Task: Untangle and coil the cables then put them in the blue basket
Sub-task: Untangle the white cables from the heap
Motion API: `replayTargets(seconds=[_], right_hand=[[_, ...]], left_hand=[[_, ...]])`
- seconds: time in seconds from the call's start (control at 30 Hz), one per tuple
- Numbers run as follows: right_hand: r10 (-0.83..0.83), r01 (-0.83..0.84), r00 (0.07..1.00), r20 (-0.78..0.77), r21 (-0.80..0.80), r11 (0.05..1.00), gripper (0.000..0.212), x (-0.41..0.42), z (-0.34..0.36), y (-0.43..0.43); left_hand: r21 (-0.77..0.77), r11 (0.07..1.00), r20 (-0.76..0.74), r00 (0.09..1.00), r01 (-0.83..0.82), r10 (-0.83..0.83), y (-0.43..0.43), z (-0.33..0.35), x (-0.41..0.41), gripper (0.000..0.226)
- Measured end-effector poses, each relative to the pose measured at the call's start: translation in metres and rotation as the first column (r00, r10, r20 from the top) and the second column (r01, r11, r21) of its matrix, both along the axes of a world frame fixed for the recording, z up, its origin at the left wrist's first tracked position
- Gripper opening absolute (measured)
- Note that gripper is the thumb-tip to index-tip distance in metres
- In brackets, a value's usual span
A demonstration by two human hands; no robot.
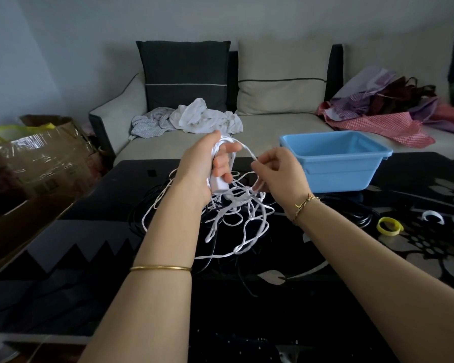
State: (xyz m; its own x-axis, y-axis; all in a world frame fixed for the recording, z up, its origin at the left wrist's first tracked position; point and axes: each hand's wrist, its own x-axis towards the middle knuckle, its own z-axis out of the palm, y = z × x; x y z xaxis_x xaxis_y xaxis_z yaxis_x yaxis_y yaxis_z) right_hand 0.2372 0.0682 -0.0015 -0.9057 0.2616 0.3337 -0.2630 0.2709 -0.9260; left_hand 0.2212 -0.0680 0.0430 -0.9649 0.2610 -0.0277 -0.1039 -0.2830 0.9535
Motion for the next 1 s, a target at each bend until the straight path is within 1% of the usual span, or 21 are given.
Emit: replayTargets(seconds=[0.07,0.17,0.27,0.33,0.4,0.47,0.53,0.57,0.63,0.73,0.83,0.93,1.0], right_hand=[[-0.061,0.061,0.998,-0.021,0.001,0.998,0.009,0.000,0.001,0.007],[-0.142,0.141,0.989,-0.036,-0.036,0.989,0.011,0.000,0.001,0.018],[-0.121,0.124,0.992,0.031,-0.142,0.982,0.010,-0.005,-0.002,0.027],[-0.019,0.036,0.997,0.078,-0.226,0.973,0.011,-0.007,-0.004,0.032],[0.135,-0.096,0.984,0.112,-0.303,0.948,0.017,-0.007,-0.006,0.035],[0.311,-0.244,0.937,0.160,-0.338,0.909,0.023,-0.005,-0.007,0.035],[0.458,-0.378,0.865,0.203,-0.337,0.862,0.029,-0.003,-0.007,0.033],[0.495,-0.417,0.843,0.211,-0.324,0.849,0.031,-0.002,-0.006,0.031],[0.490,-0.419,0.844,0.217,-0.304,0.856,0.031,-0.001,-0.003,0.029],[0.397,-0.347,0.897,0.194,-0.248,0.905,0.027,0.002,0.003,0.024],[0.357,-0.328,0.926,0.123,-0.203,0.922,0.014,0.005,0.007,0.021],[0.257,-0.260,0.959,0.116,0.008,0.966,0.015,0.007,0.013,0.021],[0.135,-0.154,0.984,0.113,0.188,0.970,0.016,0.010,0.021,0.022]], left_hand=[[-0.015,0.999,0.022,0.999,0.038,-0.037,-0.002,0.000,0.002,0.050],[-0.026,0.987,0.071,0.985,0.157,-0.155,-0.003,-0.001,0.004,0.048],[0.042,0.959,0.120,0.952,0.280,-0.283,-0.003,-0.001,0.007,0.051],[0.154,0.926,0.143,0.919,0.345,-0.367,-0.003,0.001,0.009,0.051],[0.276,0.881,0.141,0.891,0.384,-0.432,-0.004,0.002,0.010,0.051],[0.369,0.836,0.111,0.874,0.406,-0.473,-0.005,0.002,0.010,0.051],[0.423,0.815,0.088,0.877,0.396,-0.472,-0.006,0.001,0.008,0.049],[0.437,0.814,0.082,0.885,0.382,-0.459,-0.006,0.001,0.007,0.048],[0.462,0.813,0.076,0.898,0.354,-0.434,-0.007,0.000,0.006,0.049],[0.486,0.810,0.067,0.910,0.328,-0.409,-0.007,0.001,0.005,0.048],[0.509,0.801,0.052,0.918,0.314,-0.393,-0.007,0.004,0.006,0.047],[0.466,0.814,0.015,0.916,0.347,-0.400,-0.006,0.010,0.010,0.047],[0.394,0.836,-0.011,0.912,0.382,-0.411,-0.004,0.015,0.013,0.048]])
